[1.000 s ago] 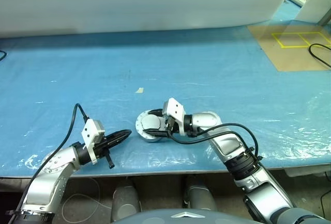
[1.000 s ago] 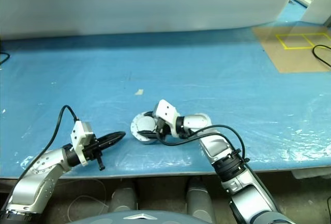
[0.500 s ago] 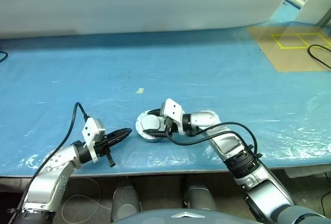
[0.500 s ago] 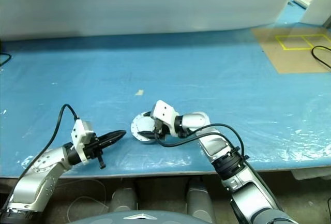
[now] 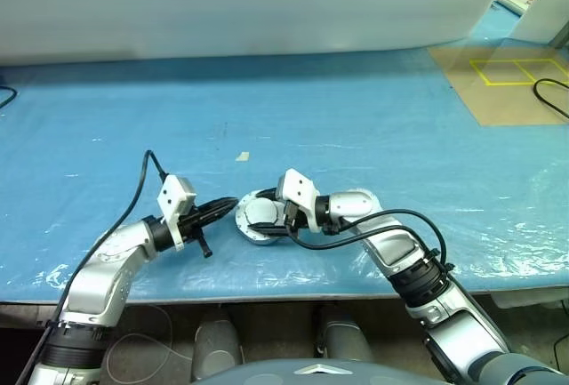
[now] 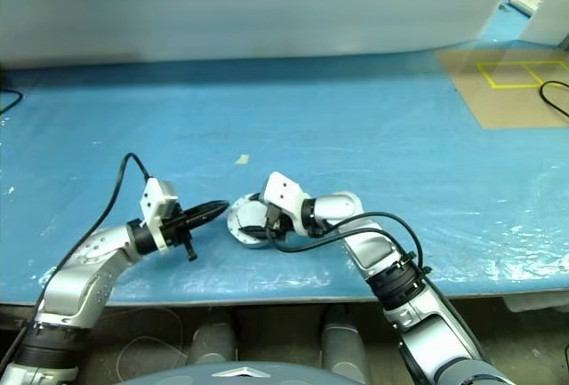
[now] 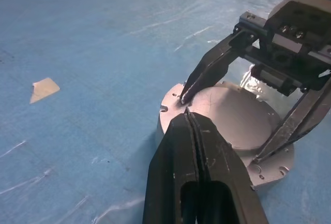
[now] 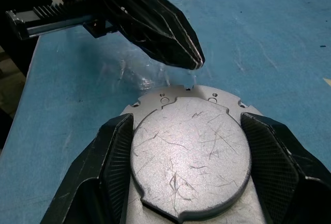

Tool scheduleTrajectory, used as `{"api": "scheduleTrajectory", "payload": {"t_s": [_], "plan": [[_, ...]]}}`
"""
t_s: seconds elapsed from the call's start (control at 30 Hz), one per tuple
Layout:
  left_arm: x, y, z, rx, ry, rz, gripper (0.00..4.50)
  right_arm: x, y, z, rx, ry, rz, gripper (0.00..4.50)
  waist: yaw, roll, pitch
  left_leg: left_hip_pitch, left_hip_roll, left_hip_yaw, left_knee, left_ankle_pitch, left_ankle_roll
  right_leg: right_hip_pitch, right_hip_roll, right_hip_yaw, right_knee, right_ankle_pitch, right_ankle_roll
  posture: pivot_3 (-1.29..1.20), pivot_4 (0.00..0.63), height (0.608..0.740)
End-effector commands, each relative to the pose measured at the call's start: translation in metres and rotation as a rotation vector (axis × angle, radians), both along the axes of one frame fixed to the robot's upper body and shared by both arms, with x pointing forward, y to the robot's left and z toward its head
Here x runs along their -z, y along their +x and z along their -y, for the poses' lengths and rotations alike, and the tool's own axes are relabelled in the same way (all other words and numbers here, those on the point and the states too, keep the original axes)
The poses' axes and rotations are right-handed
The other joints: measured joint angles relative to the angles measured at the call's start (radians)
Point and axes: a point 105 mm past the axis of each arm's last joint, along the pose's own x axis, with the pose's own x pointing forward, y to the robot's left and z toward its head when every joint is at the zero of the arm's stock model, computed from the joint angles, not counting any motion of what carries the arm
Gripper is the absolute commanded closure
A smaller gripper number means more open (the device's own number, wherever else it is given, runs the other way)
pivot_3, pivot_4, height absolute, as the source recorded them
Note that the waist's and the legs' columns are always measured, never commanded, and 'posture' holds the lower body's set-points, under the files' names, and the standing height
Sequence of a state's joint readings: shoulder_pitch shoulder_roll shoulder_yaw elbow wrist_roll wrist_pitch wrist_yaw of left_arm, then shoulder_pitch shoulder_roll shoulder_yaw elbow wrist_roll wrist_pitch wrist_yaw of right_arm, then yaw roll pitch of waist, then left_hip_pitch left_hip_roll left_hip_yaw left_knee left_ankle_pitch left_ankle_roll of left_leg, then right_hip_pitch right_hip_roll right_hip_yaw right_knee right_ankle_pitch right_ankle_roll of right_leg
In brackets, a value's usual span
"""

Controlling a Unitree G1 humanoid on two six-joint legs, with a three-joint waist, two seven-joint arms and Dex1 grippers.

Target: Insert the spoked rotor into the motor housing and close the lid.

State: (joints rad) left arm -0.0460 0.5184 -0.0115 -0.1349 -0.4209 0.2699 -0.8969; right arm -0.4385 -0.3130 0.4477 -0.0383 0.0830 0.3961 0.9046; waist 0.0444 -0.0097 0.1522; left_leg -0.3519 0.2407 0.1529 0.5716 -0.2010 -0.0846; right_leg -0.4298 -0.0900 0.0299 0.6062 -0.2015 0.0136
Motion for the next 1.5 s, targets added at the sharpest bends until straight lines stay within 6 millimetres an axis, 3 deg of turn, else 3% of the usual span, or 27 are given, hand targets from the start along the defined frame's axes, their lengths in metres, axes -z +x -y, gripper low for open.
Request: {"api": "scheduleTrajectory", "payload": {"t_s": [0.03,0.27,0.47,0.73,0.93,1.1,1.2,1.3,1.5], "plan": [[0.021,-0.006,-0.002,0.050,0.125,-0.066,4.50,0.026,0.000,0.016,0.064,-0.088,-0.066,1.56,0.003,-0.001,0.000,0.000,0.000,0.000,0.000,0.000,0.000,0.000,0.000,0.000,0.000,0.000,0.000,0.00,0.150,0.740],[0.033,-0.011,-0.002,0.094,0.217,-0.125,4.50,0.024,0.001,0.017,0.082,-0.080,-0.054,1.56,0.006,0.006,-0.008,0.001,-0.001,0.000,0.000,-0.001,0.001,0.002,-0.001,0.000,0.000,-0.001,0.001,0.00,0.150,0.740],[0.015,0.003,0.010,0.064,0.112,-0.077,4.50,0.020,0.003,0.015,0.084,-0.066,-0.051,1.56,0.008,0.007,-0.010,0.001,-0.001,0.000,0.000,-0.001,0.001,0.003,-0.002,0.000,0.000,-0.001,0.002,0.00,0.150,0.740],[0.031,0.005,0.015,0.053,0.182,-0.100,4.50,0.018,0.003,0.015,0.089,-0.054,-0.054,1.56,0.010,0.007,-0.010,0.001,-0.001,0.000,-0.001,-0.001,0.002,0.003,-0.002,0.000,0.000,-0.004,0.007,0.00,0.150,0.740],[0.031,0.005,0.019,0.080,0.187,-0.094,4.50,0.016,0.002,0.016,0.083,-0.045,-0.065,1.56,0.014,0.008,-0.010,0.001,-0.002,0.000,-0.002,-0.001,0.002,0.003,-0.002,0.000,-0.001,-0.005,0.008,0.00,0.150,0.740],[0.030,0.006,0.021,0.099,0.199,-0.079,4.50,0.007,0.004,0.019,0.091,-0.003,-0.078,0.02,0.016,0.007,-0.010,0.001,-0.002,0.000,-0.004,-0.001,0.002,0.002,-0.002,0.000,-0.003,-0.005,0.008,0.00,0.150,0.740],[0.027,0.007,0.023,0.106,0.193,-0.071,4.50,-0.006,0.013,0.022,0.127,0.056,-0.048,0.02,0.019,0.007,-0.010,0.001,-0.002,0.000,-0.006,-0.001,0.001,0.002,-0.002,0.000,-0.004,-0.004,0.006,0.00,0.150,0.740],[0.024,0.007,0.025,0.113,0.183,-0.059,4.50,-0.020,0.009,0.026,0.094,0.142,-0.062,0.02,0.021,0.008,-0.010,-0.002,-0.002,0.000,-0.006,0.000,0.000,-0.002,-0.002,0.000,-0.004,-0.003,0.003,0.00,0.150,0.740],[0.020,0.010,0.025,0.112,0.185,-0.030,4.50,-0.037,0.015,0.047,0.190,0.301,-0.219,0.02,0.022,0.008,-0.010,-0.009,-0.002,0.000,-0.006,0.001,-0.002,-0.007,-0.001,0.000,-0.004,-0.002,0.003,0.00,0.150,0.740]]}}
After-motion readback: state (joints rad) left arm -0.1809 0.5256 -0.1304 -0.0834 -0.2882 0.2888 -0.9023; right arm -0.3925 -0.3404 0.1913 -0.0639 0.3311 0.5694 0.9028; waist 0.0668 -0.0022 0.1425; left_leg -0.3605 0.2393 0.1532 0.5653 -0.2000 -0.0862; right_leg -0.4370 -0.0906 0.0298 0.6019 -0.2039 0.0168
